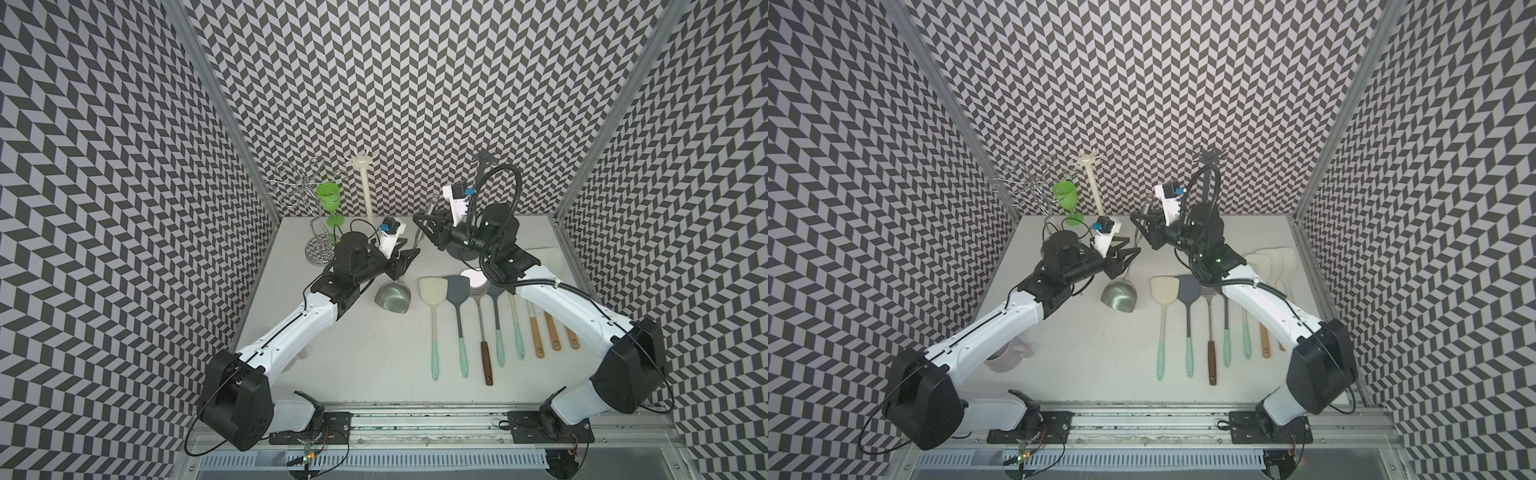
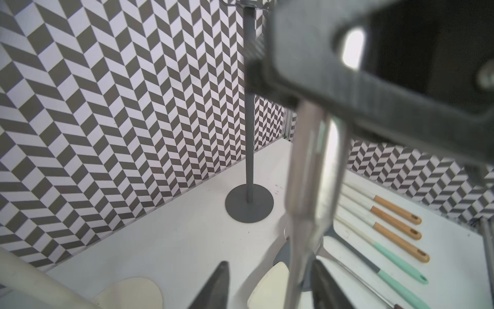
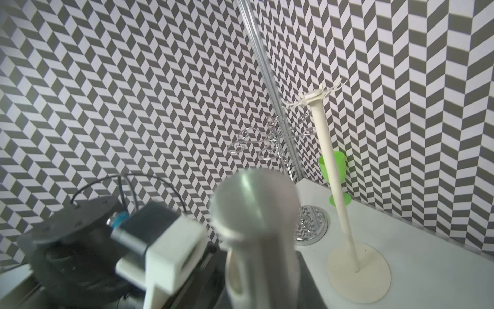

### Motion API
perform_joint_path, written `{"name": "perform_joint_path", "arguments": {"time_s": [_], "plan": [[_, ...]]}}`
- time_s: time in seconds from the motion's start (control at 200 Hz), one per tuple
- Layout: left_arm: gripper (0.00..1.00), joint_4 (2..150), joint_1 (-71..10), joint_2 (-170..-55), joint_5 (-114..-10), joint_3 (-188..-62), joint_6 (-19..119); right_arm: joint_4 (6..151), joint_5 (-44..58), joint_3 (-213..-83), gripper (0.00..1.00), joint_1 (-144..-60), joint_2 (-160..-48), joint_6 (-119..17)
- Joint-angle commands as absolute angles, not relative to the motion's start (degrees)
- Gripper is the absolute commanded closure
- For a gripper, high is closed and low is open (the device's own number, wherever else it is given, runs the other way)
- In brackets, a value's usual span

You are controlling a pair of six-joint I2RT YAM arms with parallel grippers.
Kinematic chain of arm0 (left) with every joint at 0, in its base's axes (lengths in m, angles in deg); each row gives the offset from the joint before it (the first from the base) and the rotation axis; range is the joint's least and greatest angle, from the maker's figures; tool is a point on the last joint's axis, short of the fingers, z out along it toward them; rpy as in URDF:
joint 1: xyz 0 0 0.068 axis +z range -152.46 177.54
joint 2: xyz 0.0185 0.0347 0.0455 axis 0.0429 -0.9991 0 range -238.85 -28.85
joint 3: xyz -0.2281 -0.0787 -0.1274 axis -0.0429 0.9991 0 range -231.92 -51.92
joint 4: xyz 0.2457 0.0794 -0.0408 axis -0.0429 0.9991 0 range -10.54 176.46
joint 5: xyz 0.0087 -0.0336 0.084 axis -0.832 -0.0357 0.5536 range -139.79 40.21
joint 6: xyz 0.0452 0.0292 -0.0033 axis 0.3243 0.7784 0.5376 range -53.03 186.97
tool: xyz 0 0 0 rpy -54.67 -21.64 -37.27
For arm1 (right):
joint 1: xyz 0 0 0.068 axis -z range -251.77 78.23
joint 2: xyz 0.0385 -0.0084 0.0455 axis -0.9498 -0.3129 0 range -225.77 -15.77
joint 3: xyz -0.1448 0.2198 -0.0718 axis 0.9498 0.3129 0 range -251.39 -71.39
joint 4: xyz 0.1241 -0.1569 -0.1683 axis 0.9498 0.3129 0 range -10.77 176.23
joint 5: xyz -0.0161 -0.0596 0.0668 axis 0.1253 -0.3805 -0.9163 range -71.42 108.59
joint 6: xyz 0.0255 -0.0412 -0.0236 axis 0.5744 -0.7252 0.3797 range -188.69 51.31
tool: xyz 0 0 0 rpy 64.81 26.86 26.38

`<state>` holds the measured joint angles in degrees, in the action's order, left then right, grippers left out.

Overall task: Take the spatula off the kitchen utensil rack
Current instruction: Place the spatula at the center of the board.

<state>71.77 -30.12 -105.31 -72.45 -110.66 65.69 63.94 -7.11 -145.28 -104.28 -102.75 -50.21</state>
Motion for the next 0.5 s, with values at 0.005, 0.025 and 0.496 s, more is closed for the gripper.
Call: {"name": "perform_joint_path", "arguments": {"time_s": [0.005, 0.025, 0.496], "plan": [[0.14, 69.9, -29.4, -101.9, -73.5, -112.7, 53.8, 51.0, -1.6, -140.4, 1.0, -104.7, -97.1, -49.4], [0.06, 69.8, -29.2, -101.2, -73.8, -112.5, 51.8, 49.5, -0.8, -139.3, 1.0, -104.7, -96.4, -49.4], [0.0, 44.7, -22.4, -92.2, -85.0, -95.8, -7.1, 13.3, 14.7, -120.4, 1.0, -108.8, -90.8, -55.6]]}}
